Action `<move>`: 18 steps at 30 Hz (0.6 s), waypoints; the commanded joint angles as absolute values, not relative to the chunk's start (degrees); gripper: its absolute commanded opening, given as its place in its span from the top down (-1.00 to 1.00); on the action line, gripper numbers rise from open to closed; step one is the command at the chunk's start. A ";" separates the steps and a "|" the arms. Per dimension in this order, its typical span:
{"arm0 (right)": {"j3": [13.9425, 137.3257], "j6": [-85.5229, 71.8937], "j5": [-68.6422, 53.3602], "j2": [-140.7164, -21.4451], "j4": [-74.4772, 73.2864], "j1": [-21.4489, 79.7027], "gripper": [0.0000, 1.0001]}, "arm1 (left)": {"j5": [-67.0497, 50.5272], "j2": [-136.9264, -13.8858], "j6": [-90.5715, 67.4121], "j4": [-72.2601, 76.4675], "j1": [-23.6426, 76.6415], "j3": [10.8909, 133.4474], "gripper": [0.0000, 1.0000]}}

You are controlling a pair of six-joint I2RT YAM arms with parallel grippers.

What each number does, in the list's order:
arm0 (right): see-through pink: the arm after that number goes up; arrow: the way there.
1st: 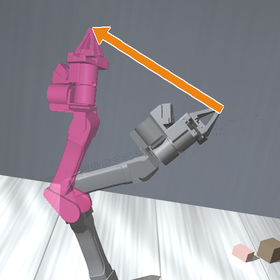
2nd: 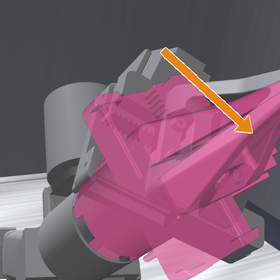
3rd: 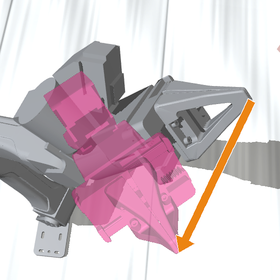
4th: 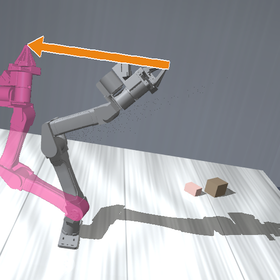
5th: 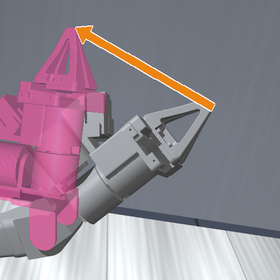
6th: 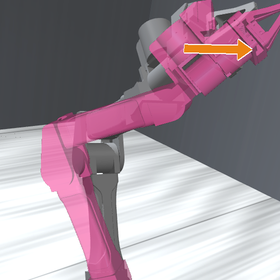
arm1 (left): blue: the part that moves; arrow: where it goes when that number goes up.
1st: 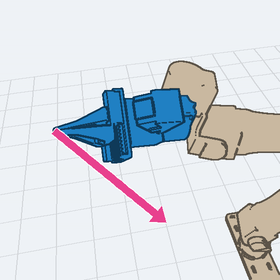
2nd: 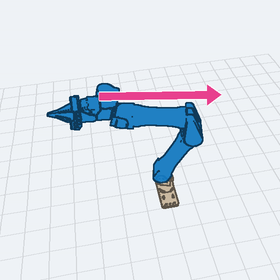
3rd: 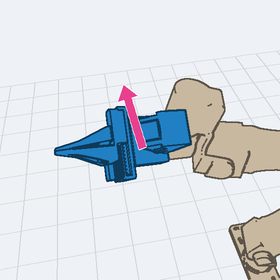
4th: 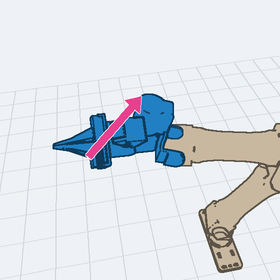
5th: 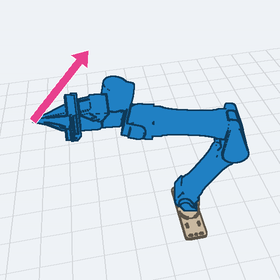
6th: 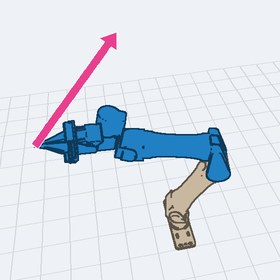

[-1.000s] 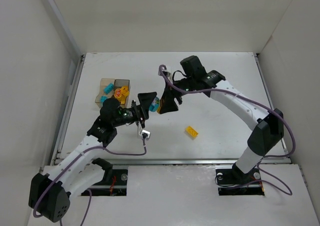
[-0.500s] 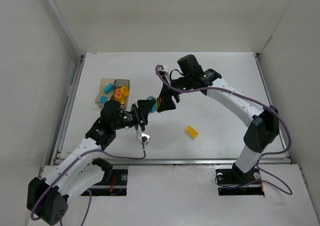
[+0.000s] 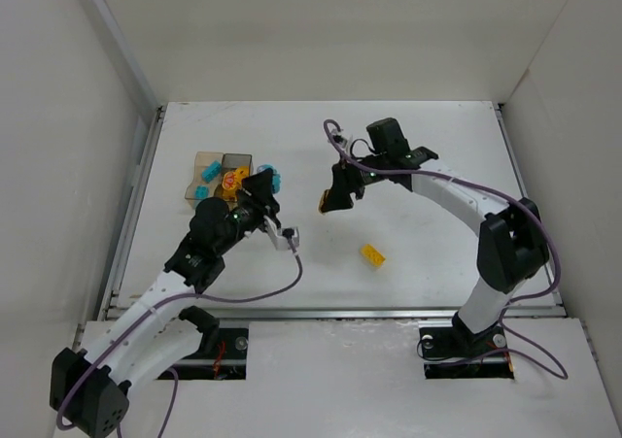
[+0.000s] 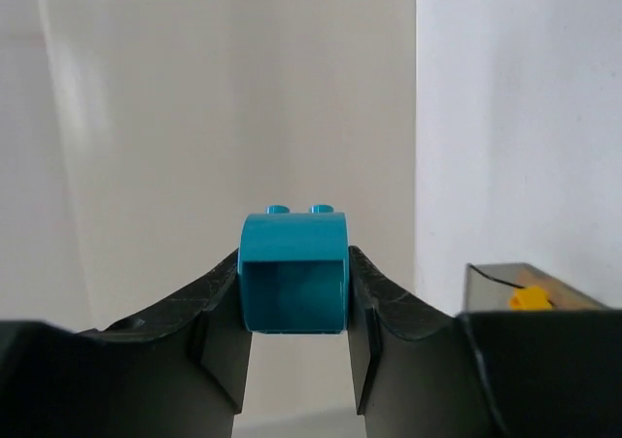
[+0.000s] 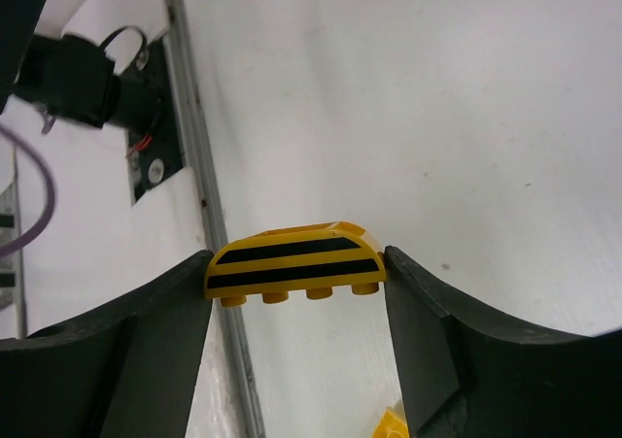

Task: Sort the legos into containers by color

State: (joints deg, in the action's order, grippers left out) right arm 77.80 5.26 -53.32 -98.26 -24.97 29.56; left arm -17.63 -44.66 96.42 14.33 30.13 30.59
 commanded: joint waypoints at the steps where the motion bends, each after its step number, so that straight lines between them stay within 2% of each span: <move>1: 80.06 -1.31 -50.56 -96.41 -12.77 30.15 0.88 | -1.01 -47.09 70.10 21.87 29.36 33.29 1.00; 3: 83.66 -3.94 -48.61 -99.57 -11.26 30.15 0.88 | 12.39 -51.48 54.48 19.00 27.35 37.59 1.00; 5: 89.52 -5.44 -46.15 -104.29 -10.46 31.37 0.88 | 19.30 -59.21 35.45 11.91 22.71 43.12 1.00; 7: 93.84 -7.73 -45.62 -107.74 -10.46 31.99 0.88 | 25.63 -64.13 28.24 9.76 21.10 44.03 1.00; 12: 108.76 -11.07 -41.49 -118.45 -9.40 34.54 0.88 | 27.51 -68.37 16.98 10.90 18.99 49.81 1.00; 18: 120.92 -16.78 -33.75 -128.48 -7.39 35.77 0.90 | 26.81 -74.96 0.12 6.33 12.49 57.12 1.00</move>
